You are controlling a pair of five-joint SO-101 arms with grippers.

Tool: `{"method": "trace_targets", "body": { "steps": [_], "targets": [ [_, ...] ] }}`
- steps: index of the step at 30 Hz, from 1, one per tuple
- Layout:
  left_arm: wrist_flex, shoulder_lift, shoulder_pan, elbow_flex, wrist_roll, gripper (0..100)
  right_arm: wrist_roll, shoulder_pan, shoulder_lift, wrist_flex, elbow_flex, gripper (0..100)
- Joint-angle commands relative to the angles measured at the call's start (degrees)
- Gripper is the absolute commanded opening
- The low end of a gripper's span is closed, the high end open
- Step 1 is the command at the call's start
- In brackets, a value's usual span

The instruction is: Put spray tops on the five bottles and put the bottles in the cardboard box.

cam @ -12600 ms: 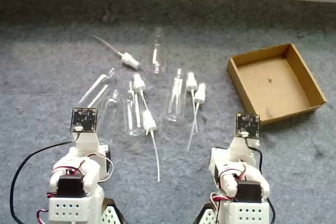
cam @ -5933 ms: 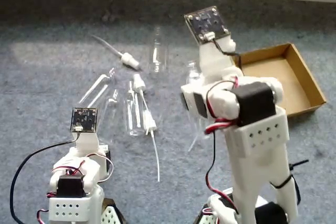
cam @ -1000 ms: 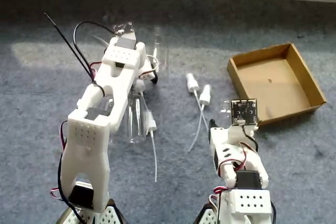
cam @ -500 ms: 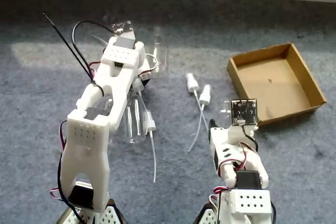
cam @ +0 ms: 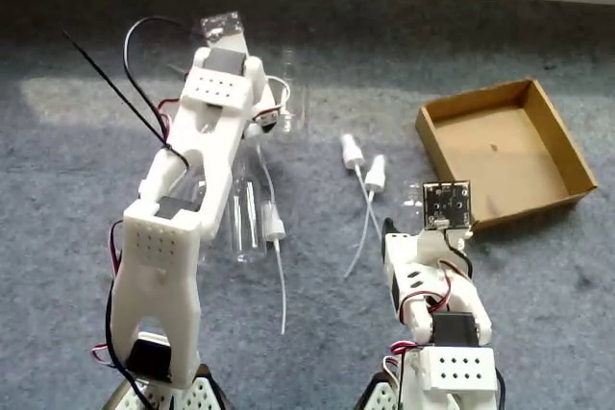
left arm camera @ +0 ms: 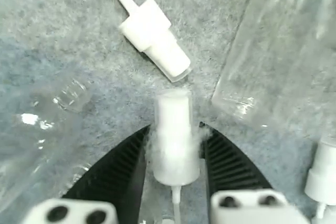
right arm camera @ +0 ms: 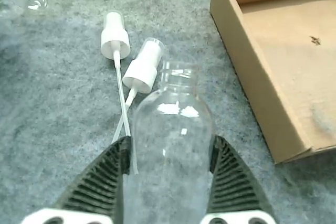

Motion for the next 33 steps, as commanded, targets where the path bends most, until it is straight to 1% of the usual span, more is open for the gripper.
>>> {"method": "trace_targets", "body": {
  "steps": [1, 7, 9, 11, 13, 15, 17, 21, 25, 31, 33],
  "targets": [
    [6.77, -1.71, -0.48, -12.70, 0.18, 4, 0.18, 0.57, 0.04, -0.57, -0.04, 3.2],
    [17.23, -1.71, -0.40, -26.07, 0.18, 4, 0.18, -0.04, 0.04, -0.66, -0.04, 3.2],
    [19.08, -1.71, -0.13, -29.41, 0.18, 4, 0.18, -2.33, 0.04, -0.66, -0.04, 3.2],
    [19.16, -1.80, 0.04, -31.52, 0.09, 3, 0.18, -5.32, 0.04, -0.66, -0.04, 3.2],
    [19.25, -1.80, 0.84, -32.84, -2.64, 0, 0.44, -7.87, 0.04, -0.66, -0.04, 3.2],
    [19.34, -1.98, 2.59, -33.27, -7.38, 1, 0.53, -9.36, 0.04, -1.71, -0.04, 3.2],
    [19.34, -3.47, 4.18, -32.84, -10.02, 0, 0.53, -10.15, 0.04, -5.85, 0.31, 3.2],
    [19.34, -9.89, 7.08, -31.08, -10.46, 0, 0.53, -9.89, 0.04, -14.90, 2.51, 3.2],
    [19.34, -17.98, 9.80, -27.21, -10.55, 0, 0.53, -10.15, 0.04, -19.21, 5.23, 3.2],
    [19.25, -29.32, 13.23, -17.98, -10.73, 0, 0.62, -10.33, 0.04, -22.90, 4.88, 3.2],
    [19.25, -33.54, 14.37, -15.69, -10.73, 0, 0.62, -12.00, 0.04, -24.75, 4.88, 3.2]
  ]
}}
